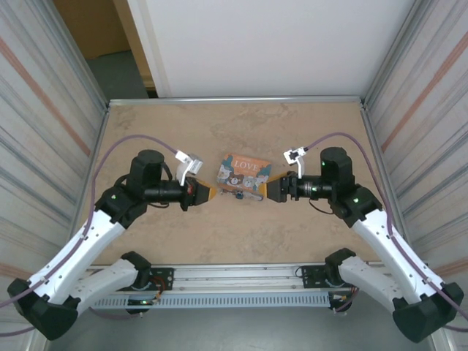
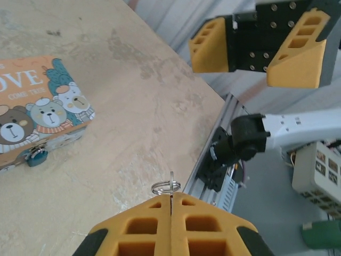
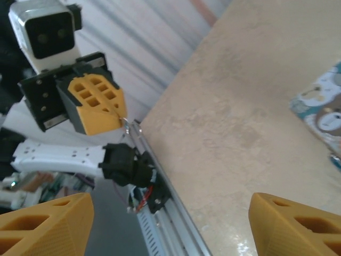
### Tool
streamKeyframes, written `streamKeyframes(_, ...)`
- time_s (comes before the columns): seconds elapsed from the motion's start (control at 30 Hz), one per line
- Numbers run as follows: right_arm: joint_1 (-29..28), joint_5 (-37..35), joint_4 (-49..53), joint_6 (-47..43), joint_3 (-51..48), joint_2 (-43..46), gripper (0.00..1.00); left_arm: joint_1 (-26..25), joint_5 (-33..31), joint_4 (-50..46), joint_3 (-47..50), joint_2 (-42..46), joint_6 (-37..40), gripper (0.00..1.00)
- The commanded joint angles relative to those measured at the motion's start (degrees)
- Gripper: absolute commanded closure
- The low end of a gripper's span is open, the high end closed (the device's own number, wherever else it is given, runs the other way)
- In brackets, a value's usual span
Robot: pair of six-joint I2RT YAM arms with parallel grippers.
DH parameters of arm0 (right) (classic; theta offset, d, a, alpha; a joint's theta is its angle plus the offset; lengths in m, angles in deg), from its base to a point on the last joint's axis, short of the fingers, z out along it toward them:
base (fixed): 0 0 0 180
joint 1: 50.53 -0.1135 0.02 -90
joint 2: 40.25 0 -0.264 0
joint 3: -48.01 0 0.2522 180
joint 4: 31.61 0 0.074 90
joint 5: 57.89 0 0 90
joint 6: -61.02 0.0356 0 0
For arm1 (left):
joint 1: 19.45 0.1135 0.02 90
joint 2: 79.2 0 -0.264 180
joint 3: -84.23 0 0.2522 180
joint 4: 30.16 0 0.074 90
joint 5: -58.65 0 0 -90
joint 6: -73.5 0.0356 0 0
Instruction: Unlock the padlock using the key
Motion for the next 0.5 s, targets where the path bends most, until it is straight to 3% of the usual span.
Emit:
streamKeyframes(0.0,-3.0,1.7,-1.5,-2.9,2.6,-1.8,0.29,0.4,5.1,-7.4,-4.1,-1.0,7.8,1.00)
streamKeyframes(0.1,-6.1,0.3,-2.1,-2.9,3.4,-3.7,0.36,0.4,6.7,-9.9,-6.1,-2.6,9.9,1.00)
streamKeyframes(0.47,-15.5,-1.3,-4.5,-3.3,6.7,-11.3,0.47,0.4,8.5,-12.2,-8.0,-4.3,12.1,1.00)
